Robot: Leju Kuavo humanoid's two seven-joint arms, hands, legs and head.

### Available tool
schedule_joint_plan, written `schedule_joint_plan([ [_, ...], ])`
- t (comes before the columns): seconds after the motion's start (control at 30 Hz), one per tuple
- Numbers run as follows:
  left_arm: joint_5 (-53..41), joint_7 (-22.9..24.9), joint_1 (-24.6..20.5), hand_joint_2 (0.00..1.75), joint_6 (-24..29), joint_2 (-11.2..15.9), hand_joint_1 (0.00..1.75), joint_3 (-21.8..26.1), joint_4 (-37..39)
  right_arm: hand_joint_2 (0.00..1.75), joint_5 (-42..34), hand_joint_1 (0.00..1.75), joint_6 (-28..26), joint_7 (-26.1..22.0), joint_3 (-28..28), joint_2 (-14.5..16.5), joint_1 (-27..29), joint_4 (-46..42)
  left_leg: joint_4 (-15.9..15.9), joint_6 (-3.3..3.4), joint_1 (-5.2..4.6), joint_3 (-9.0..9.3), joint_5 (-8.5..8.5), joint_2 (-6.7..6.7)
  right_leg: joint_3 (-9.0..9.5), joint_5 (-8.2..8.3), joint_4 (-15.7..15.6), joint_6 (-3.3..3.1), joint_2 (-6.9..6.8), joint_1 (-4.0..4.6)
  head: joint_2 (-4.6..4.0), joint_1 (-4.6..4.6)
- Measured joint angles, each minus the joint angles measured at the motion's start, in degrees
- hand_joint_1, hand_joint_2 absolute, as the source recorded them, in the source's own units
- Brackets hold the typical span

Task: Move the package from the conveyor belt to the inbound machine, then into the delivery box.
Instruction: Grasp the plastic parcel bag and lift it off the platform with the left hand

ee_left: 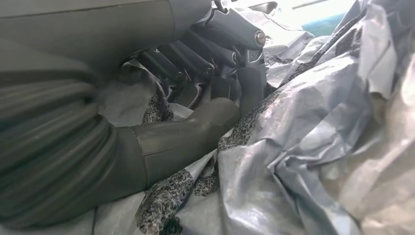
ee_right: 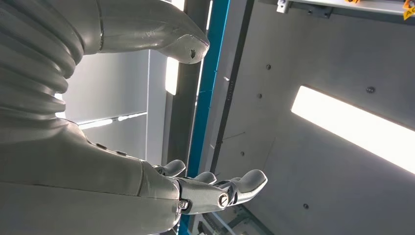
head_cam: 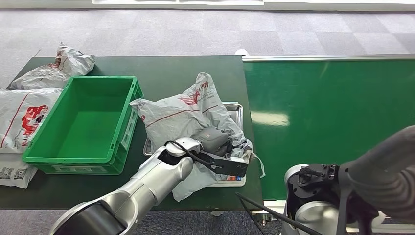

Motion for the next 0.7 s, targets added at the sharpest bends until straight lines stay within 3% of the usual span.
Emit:
schedule_joint_plan([
  [0.37,-2.0,2.0,-0.1,1.75,2.7,0.2,1.75,-0.5,0.3,1.75,0.2,0.00,0.0,0.0,0.0,0.0,0.0,0.0,0.0,0.00,0.00,0.02,0.00,0.00,0.01,0.00,0.0,0.00,0.00,0.00,0.00,0.00],
  [0.4,-2.2,2.4,-0.1,1.75,3.3,0.2,1.52,-0.5,0.3,1.75,0.2,0.00,0.0,0.0,0.0,0.0,0.0,0.0,0.0,0.00,0.00,0.02,0.00,0.00,0.01,0.00,0.0,0.00,0.00,0.00,0.00,0.00],
  [0.5,-2.5,2.9,-0.1,1.75,5.2,0.3,0.21,-0.6,0.3,1.75,0.2,0.00,0.0,0.0,-0.1,0.0,0.0,0.0,0.0,0.00,0.00,0.02,0.01,0.00,0.01,0.00,0.0,0.00,0.00,0.00,0.00,0.00],
  [0.53,-2.6,3.1,-0.1,1.75,6.4,0.3,0.00,-0.6,0.2,1.75,0.2,0.00,0.0,0.0,-0.1,0.0,0.0,0.0,0.0,0.00,0.00,0.02,0.01,0.00,0.01,0.00,0.0,0.00,0.00,0.00,0.00,0.00],
  [0.7,0.9,0.3,-0.1,1.75,14.1,0.6,0.00,0.0,-1.5,1.75,0.7,0.00,0.0,0.0,-0.2,0.0,0.0,0.0,0.0,0.00,0.00,0.01,0.01,0.00,0.01,0.00,0.0,0.00,0.00,0.00,0.00,0.00],
])
